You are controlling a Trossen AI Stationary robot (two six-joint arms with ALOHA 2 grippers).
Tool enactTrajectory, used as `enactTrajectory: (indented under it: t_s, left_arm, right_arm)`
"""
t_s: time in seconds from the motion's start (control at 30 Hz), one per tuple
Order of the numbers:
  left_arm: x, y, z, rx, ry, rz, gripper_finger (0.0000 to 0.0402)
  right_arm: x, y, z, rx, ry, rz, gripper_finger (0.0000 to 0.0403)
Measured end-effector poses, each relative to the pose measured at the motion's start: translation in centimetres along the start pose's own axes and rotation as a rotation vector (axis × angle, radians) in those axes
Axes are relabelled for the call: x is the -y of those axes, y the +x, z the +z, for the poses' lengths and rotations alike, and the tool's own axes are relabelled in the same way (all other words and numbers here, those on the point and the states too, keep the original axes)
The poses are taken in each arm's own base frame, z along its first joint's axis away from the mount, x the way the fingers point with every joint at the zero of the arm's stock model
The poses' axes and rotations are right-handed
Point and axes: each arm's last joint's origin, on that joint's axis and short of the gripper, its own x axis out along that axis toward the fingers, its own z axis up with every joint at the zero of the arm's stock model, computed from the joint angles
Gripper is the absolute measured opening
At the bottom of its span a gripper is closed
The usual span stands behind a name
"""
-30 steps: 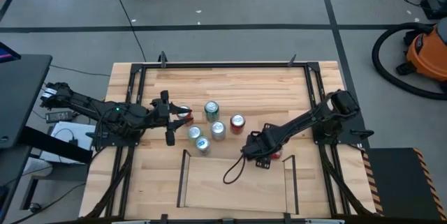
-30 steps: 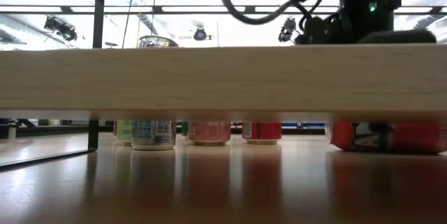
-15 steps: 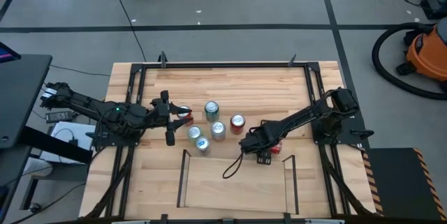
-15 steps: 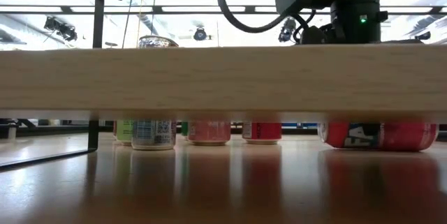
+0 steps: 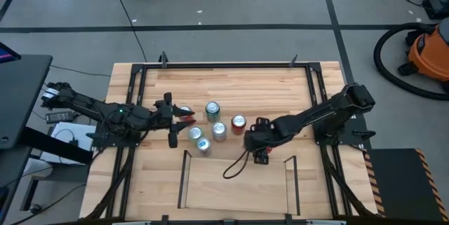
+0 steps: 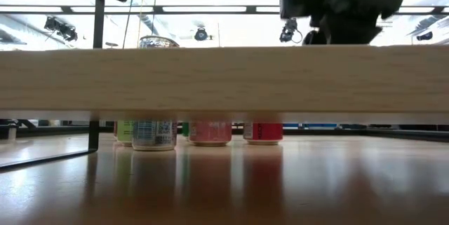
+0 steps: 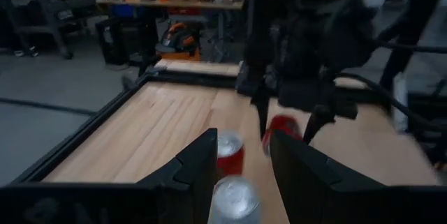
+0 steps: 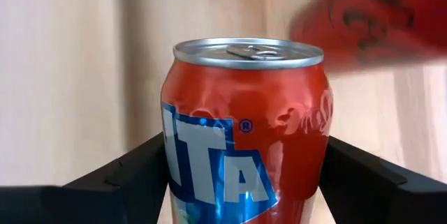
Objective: Place canned beverage on shelf
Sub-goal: Put the right orange soda can on the shelf
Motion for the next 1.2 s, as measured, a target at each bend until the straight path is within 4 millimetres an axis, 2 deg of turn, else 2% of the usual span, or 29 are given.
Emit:
enactTrajectory:
  t_s: [0.13, 0.33, 0.47, 0.6, 0.73, 0.93, 1.07, 1.2]
  left_arm:
    - [0.4, 0.1, 0.0, 0.004, 0.027, -0.073, 0.0142]
    - [2.2, 1.1, 0.4, 0.103, 0.091, -0.242, 0.0142]
    - [3.5, 2.8, 0.0, 0.164, 0.128, -0.248, 0.0142]
    - [4.1, 4.6, -0.8, 0.192, 0.112, -0.166, 0.0157]
    - [4.2, 6.2, -1.1, 0.132, 0.116, -0.098, 0.0197]
    - [5.1, 8.2, -0.2, -0.002, 0.103, -0.088, 0.0254]
    - [6.4, 9.5, 0.2, -0.081, 0.088, -0.113, 0.0265]
    - [7.5, 11.1, -0.1, -0.112, 0.042, -0.114, 0.0266]
  right_arm:
    - [0.1, -0.2, -1.2, 0.120, 0.010, 0.059, 0.0316]
    - [0.6, -1.1, -3.1, 0.338, 0.024, 0.130, 0.0316]
    - [0.9, -1.6, -4.3, 0.483, 0.001, 0.168, 0.0316]
    - [1.4, -1.9, -5.1, 0.615, -0.025, 0.190, 0.0320]
    - [1.8, -2.2, -5.6, 0.712, -0.051, 0.203, 0.0321]
    - [2.0, -3.8, -5.4, 0.843, -0.094, 0.220, 0.0322]
    - [2.1, -5.5, -5.1, 0.961, -0.118, 0.254, 0.0323]
    - [2.0, -6.8, -4.9, 1.071, -0.159, 0.251, 0.0323]
